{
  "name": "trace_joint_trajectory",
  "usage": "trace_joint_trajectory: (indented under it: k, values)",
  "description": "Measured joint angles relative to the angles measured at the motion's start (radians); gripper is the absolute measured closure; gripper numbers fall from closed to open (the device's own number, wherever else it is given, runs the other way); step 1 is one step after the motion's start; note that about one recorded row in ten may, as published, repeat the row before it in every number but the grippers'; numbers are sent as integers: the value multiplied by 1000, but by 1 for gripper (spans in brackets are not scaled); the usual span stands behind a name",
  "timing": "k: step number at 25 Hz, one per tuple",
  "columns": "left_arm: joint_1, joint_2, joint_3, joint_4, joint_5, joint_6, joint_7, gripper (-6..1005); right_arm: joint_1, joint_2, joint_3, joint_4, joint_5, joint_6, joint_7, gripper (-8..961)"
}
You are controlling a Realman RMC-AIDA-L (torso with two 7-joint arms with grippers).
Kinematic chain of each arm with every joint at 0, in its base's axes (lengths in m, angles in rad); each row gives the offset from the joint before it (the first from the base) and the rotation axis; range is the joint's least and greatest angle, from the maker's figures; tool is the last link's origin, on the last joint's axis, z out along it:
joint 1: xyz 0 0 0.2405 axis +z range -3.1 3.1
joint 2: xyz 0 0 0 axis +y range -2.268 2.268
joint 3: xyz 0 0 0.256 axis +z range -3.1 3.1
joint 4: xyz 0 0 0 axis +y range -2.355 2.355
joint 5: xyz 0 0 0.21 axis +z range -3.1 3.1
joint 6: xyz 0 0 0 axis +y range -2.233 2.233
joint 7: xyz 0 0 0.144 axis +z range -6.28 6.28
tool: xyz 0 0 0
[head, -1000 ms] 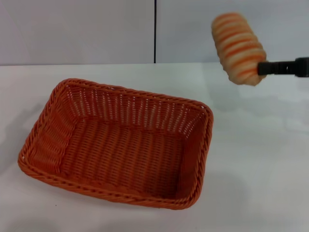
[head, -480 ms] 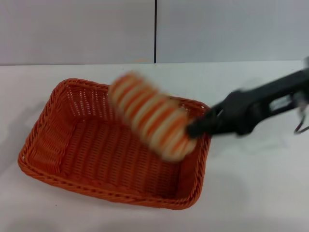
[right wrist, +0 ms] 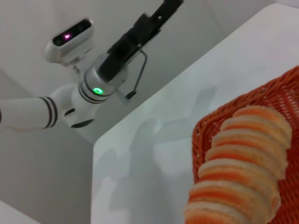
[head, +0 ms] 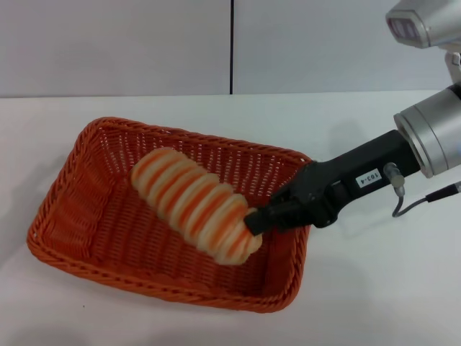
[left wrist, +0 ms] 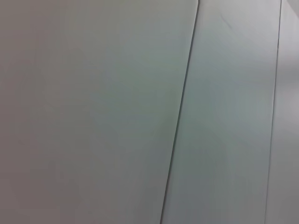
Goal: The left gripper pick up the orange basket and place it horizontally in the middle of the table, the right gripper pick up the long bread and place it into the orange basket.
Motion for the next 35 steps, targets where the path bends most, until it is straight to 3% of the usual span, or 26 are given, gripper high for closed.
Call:
trace_joint_trajectory:
  k: [6,11,13,15,19,24,25,26,29,31,32,35]
  values:
    - [3,-1,1,-7,1,4,1,197,-9,-2,15,39,-5,57,-70,868]
    - [4,-1,1,-26,1,20,1,197,-13,-3,50,39,-4,72,-108,805]
    - [8,-1,1,-26,1,21,1,197,-16,-3,79,33,-1,71,-116,584]
    - [10,-1,1,-26,1,21,3,197,-22,-3,98,23,0,66,-118,519]
    - [15,0,-8,-28,0,21,45,197,-86,2,202,-68,3,63,-129,389]
    - [14,1,-77,-134,-4,16,192,197,-269,11,329,-160,54,222,-320,384]
    - [14,1,-77,-134,-4,16,192,197,-269,11,329,-160,54,222,-320,384]
    - [15,1,-112,-189,-5,12,292,197,-329,11,334,-119,132,312,-441,383]
    - [15,1,-139,-222,-5,5,359,197,-390,12,335,-47,251,395,-601,380]
    - [16,2,-168,-232,-6,-6,370,197,-455,17,333,106,523,450,-895,379]
    - [16,2,-168,-232,-6,-6,370,197,-455,17,333,106,523,450,-895,379]
    - [17,2,-207,-235,-6,-28,369,197,-488,18,327,298,842,417,-1231,379]
